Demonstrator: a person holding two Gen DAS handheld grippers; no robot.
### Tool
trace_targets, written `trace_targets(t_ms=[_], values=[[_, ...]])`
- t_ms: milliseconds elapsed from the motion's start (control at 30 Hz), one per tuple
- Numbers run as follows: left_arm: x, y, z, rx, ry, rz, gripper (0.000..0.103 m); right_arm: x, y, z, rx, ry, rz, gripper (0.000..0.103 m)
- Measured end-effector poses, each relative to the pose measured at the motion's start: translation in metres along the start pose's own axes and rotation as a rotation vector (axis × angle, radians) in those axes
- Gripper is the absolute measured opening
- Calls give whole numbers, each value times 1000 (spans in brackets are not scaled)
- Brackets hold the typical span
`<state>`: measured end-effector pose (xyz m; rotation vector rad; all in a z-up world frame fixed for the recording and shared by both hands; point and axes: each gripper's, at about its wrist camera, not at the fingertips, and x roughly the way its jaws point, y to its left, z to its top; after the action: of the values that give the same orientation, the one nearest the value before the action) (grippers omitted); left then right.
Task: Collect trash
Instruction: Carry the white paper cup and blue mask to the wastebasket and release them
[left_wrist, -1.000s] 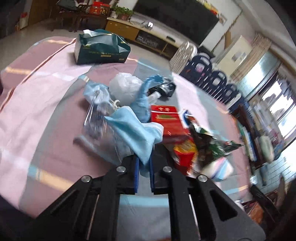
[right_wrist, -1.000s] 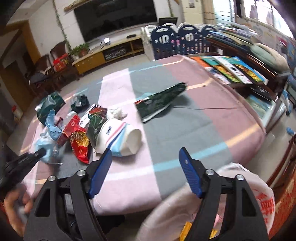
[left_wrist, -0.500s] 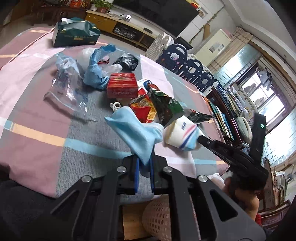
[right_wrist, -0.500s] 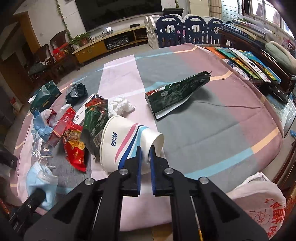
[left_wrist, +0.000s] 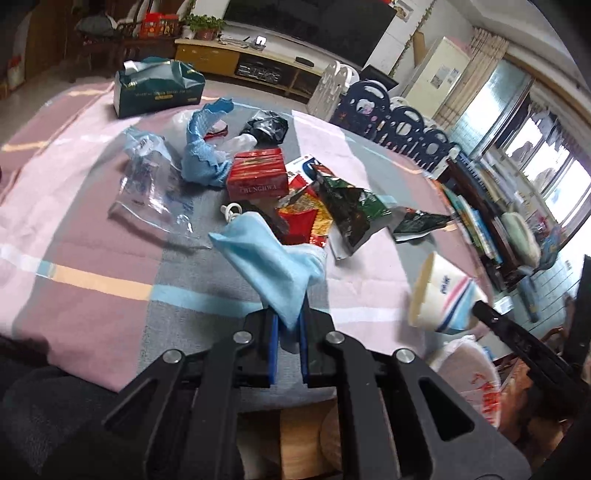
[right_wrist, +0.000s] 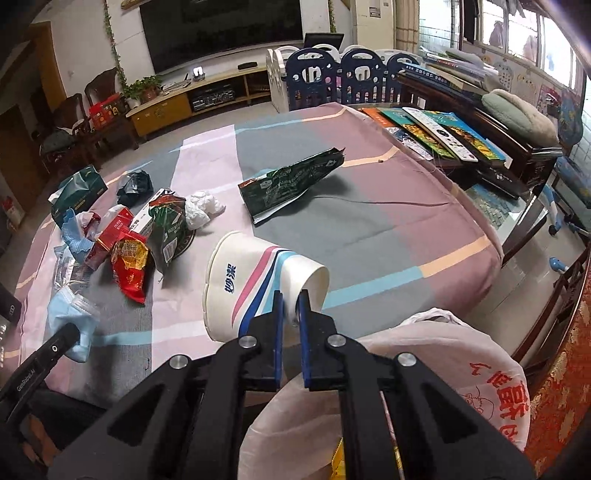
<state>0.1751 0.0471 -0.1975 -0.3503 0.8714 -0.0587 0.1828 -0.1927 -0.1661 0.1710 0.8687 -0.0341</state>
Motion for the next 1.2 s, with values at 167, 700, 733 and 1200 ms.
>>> trace_targets(t_ms=[167,700,733,1200], values=[[0,-3,0,25,-14,73,10,-3,2,-9,13,3,3,9],[0,1,-1,17,-12,88,10,-19,18,-14,-25,-38,25,9],[0,1,-1,17,-12,88,10,-20,18,-15,-27,-38,27,9],[0,4,-2,-2,-16,131,10,-26,25,-19,-46,-53,20,9]])
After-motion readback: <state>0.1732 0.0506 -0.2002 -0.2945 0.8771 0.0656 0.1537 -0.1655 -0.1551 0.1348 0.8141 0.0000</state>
